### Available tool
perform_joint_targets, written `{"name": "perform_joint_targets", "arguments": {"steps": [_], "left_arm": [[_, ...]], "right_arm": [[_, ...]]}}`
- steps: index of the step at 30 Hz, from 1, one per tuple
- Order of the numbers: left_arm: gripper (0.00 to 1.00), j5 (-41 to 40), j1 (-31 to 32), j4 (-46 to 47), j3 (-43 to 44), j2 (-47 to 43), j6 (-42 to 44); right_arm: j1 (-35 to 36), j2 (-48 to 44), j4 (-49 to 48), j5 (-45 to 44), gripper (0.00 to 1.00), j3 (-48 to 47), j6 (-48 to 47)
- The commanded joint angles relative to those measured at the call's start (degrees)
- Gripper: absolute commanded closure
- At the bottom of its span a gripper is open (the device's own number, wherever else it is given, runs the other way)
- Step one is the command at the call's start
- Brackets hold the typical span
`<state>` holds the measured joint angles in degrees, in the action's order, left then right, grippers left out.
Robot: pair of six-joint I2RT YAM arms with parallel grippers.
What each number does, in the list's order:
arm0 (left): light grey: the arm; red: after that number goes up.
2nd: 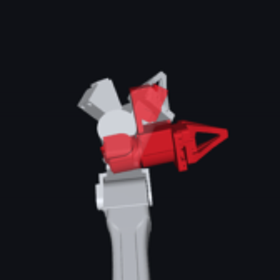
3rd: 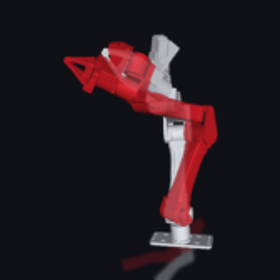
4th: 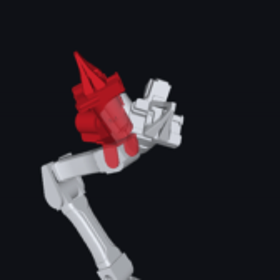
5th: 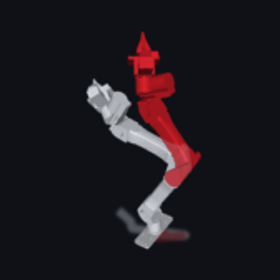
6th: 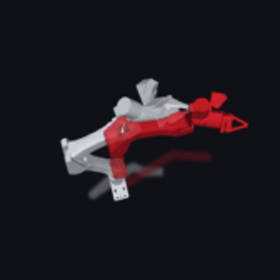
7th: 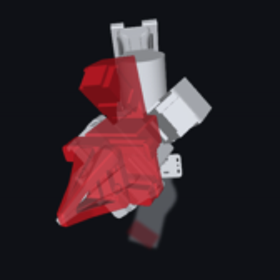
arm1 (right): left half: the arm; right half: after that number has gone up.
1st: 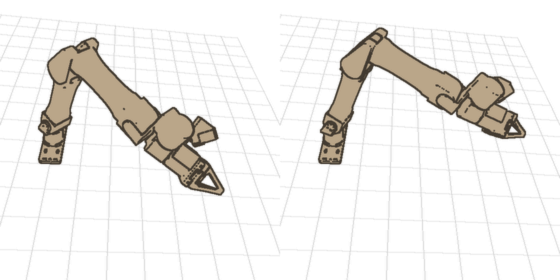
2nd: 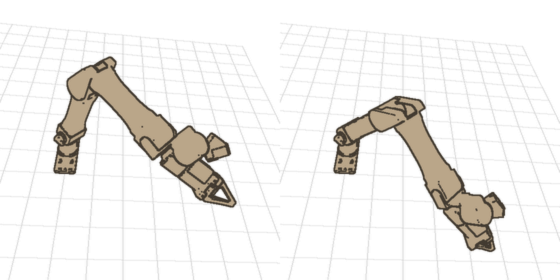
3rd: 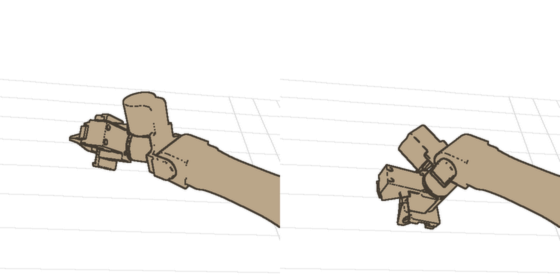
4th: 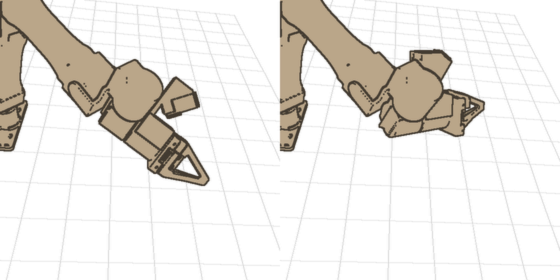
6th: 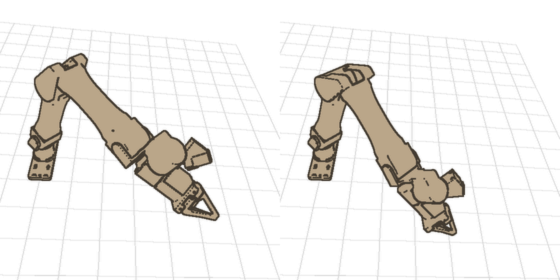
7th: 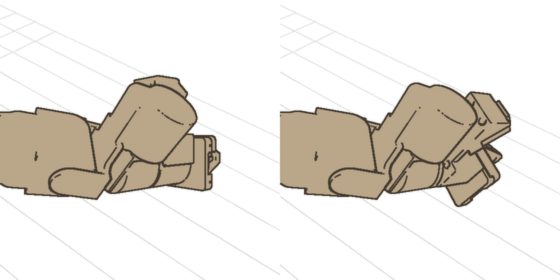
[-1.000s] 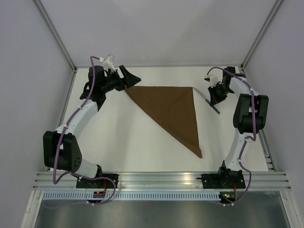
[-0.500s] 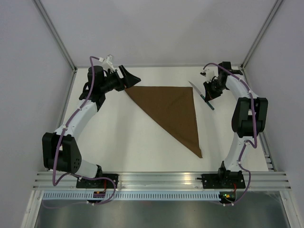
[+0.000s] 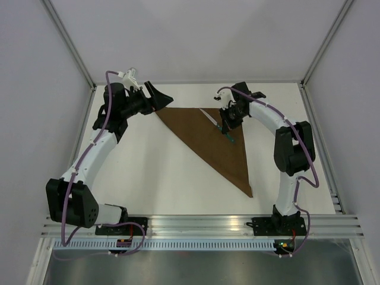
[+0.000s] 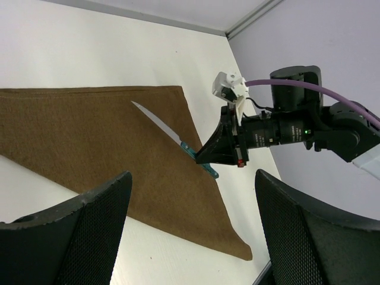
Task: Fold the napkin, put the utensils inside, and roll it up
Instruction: Place the utensil onto the napkin
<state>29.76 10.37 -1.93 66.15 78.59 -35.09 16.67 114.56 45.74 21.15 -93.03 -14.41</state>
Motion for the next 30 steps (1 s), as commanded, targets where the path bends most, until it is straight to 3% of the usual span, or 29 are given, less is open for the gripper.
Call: {"name": "perform_joint_targets", "arguments": {"steps": [1, 15, 30], "left_arm": [[0.12, -1.90, 0.09, -2.10, 0.12, -3.35, 1.78], [0.12, -2.69, 0.17, -5.27, 0.03, -6.69, 2.57], [0.11, -3.30, 0.18, -6.86, -0.49, -7.92, 3.80]], "right_arm": [[2.22, -1.71, -4.68, -0.76, 0.99, 0.83, 8.77], [14.61, 0.92, -13.56, -5.50, 1.00, 3.38, 16.26], [18.05, 3.74, -16.12, -7.52, 1.00, 6.90, 16.96]]}}
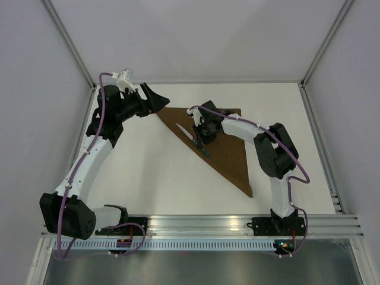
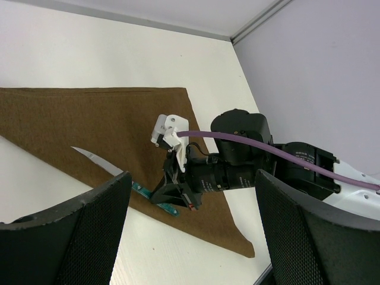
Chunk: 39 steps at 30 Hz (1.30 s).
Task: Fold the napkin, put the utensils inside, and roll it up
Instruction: Place the utensil onto the napkin
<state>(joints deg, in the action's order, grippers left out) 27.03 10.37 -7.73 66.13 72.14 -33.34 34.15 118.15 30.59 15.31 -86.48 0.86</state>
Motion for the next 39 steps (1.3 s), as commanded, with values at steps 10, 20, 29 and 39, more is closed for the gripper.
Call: {"name": "perform_joint_targets", "arguments": {"steps": [10, 20, 29, 39], "left_arm": [[0.12, -0.48, 0.17, -0.71, -1.26, -1.47, 2.05], [0.11, -0.48, 0.09, -0.71, -1.44, -1.12, 2.32], [0.11, -0.40, 0.18, -0.71, -1.70, -1.21, 2.58], [0.10, -1.62, 0.09, -0.71, -2.14, -1.39, 2.93]], "right_arm": [[1.44, -0.20, -1.58, -2.04, 1.00, 1.92, 1.25], [2.24, -0.02, -1.58, -3.18, 1.00, 1.84, 1.60], [2.24, 0.94, -1.58, -3.09, 1.00, 1.84, 1.60], [2.41, 2.09, -1.06, -2.74, 1.00, 1.66, 1.07]]}}
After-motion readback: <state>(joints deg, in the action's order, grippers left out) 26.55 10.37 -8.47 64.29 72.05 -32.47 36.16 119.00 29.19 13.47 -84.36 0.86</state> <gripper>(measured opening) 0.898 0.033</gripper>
